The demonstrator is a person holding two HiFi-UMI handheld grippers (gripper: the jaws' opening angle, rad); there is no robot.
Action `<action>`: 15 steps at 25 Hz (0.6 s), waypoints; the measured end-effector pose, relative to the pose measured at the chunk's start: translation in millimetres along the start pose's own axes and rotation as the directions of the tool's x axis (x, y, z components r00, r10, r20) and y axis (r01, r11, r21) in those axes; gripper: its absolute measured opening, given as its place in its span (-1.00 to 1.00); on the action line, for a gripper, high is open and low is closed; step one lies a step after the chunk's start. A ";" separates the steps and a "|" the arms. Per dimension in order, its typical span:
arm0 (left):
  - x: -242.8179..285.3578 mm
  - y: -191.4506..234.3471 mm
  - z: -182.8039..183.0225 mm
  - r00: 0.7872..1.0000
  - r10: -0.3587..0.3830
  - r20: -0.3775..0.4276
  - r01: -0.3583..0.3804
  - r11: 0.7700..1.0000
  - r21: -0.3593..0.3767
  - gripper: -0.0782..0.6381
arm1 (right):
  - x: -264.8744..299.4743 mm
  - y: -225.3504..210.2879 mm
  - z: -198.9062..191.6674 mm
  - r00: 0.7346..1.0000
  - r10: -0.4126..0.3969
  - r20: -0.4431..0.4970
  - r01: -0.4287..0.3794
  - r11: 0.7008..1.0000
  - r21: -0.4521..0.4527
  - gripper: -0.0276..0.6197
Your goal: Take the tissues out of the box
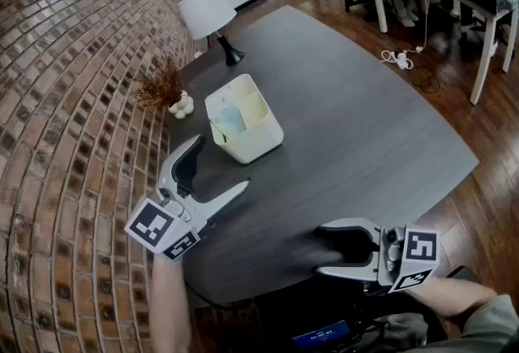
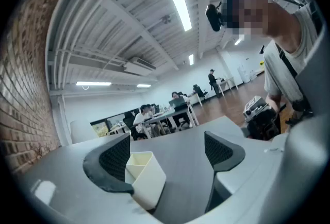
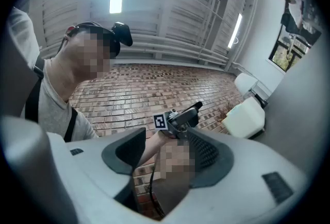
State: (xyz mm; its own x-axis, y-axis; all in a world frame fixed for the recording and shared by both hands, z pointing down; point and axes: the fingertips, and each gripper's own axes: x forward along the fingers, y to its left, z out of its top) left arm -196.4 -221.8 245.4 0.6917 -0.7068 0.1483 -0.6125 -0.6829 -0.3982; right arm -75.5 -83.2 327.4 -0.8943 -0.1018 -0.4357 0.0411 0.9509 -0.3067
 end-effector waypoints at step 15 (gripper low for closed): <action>90.5 149.0 -114.3 0.781 -0.141 -0.609 0.190 0.982 0.015 0.64 | -3.0 6.2 3.7 0.999 0.004 0.031 -0.006 0.998 0.055 -0.09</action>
State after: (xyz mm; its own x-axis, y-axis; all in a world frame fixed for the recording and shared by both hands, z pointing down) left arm -268.8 -408.6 303.0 0.3938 -0.5676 0.7230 -0.4643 -0.8017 -0.3765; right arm -70.9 -78.1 323.6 -0.8797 -0.1069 -0.4633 0.0710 0.9340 -0.3502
